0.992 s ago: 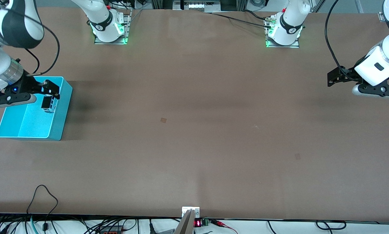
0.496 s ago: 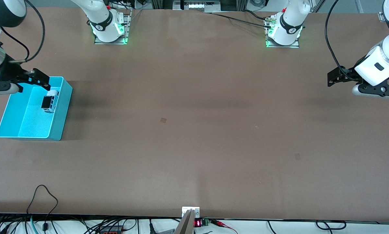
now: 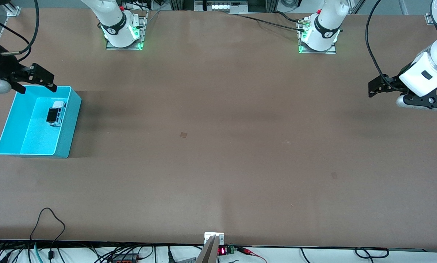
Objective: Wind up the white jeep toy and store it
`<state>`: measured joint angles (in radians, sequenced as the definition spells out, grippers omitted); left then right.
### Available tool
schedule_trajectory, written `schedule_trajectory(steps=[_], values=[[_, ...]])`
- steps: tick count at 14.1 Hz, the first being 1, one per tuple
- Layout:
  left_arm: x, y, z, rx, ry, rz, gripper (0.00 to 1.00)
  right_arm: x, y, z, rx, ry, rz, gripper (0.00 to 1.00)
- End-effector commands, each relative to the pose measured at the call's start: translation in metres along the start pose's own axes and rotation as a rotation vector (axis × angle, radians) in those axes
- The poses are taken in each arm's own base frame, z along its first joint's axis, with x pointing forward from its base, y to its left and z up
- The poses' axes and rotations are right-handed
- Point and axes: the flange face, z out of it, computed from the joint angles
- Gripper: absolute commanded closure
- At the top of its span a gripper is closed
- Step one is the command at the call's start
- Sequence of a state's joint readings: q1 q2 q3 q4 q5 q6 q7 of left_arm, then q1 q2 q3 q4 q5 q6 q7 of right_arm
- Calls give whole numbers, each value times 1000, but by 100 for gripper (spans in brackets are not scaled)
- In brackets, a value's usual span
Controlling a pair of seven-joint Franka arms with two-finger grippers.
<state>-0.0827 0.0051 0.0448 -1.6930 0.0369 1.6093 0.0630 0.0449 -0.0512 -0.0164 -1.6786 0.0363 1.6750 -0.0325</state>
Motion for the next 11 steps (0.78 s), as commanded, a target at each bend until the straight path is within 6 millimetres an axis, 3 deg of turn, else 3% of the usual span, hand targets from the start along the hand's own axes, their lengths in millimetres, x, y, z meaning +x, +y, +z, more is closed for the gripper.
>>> schedule_trajectory(steps=[1, 3, 11], values=[[-4, -2, -7, 15, -1, 14, 0, -2, -7, -14, 15, 14, 3, 0], [-3, -2, -8, 15, 0, 14, 0, 4, -7, -24, 15, 41, 3, 0], [-3, -2, -8, 15, 0, 12, 0, 6, -3, -30, 16, 46, 17, 0]])
